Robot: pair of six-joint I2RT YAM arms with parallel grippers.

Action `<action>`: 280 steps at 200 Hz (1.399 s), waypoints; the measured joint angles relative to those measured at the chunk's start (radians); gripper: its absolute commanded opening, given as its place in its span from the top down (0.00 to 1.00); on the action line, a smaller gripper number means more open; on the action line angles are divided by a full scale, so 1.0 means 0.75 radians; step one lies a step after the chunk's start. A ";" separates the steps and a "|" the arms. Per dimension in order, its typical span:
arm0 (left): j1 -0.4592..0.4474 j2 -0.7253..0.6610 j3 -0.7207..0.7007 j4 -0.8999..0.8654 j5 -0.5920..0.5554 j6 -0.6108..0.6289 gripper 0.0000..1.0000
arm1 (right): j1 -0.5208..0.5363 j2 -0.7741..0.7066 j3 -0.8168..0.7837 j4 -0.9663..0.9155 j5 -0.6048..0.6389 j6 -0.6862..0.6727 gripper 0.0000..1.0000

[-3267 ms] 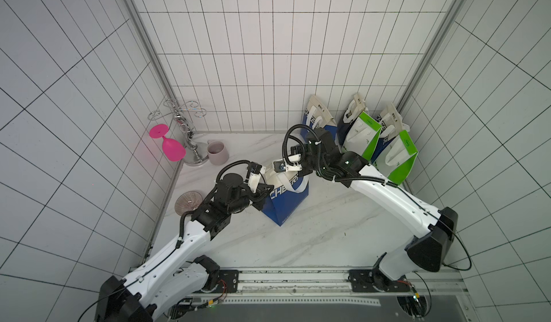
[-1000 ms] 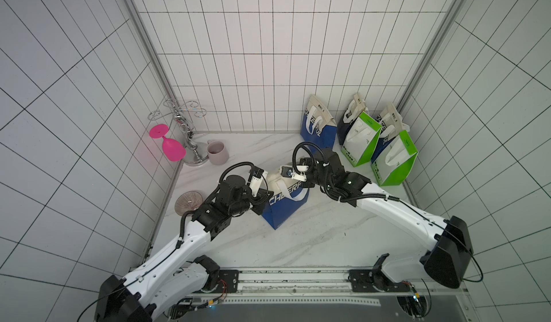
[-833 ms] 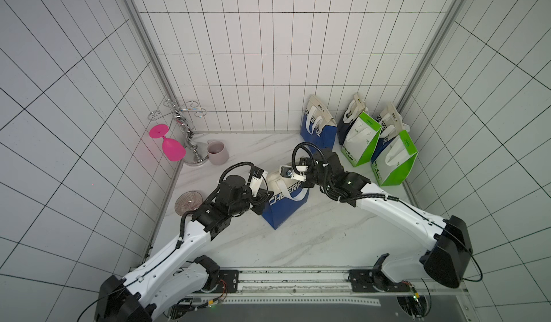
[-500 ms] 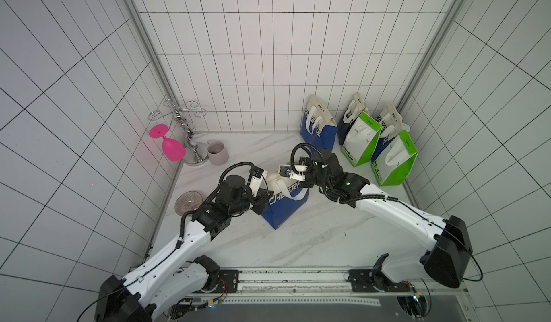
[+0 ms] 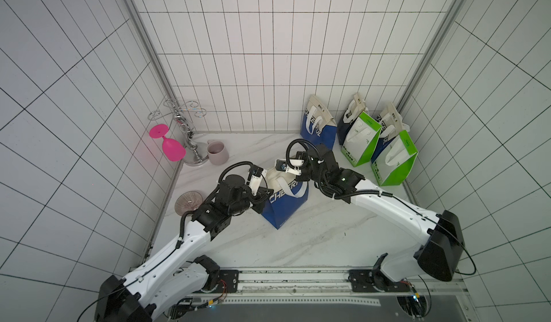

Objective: Open the takeout bag
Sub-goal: Open the takeout bag at the center of the board.

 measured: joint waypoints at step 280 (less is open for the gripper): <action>-0.006 0.000 0.000 -0.022 0.005 0.002 1.00 | -0.078 0.021 0.148 -0.103 -0.158 -0.130 0.82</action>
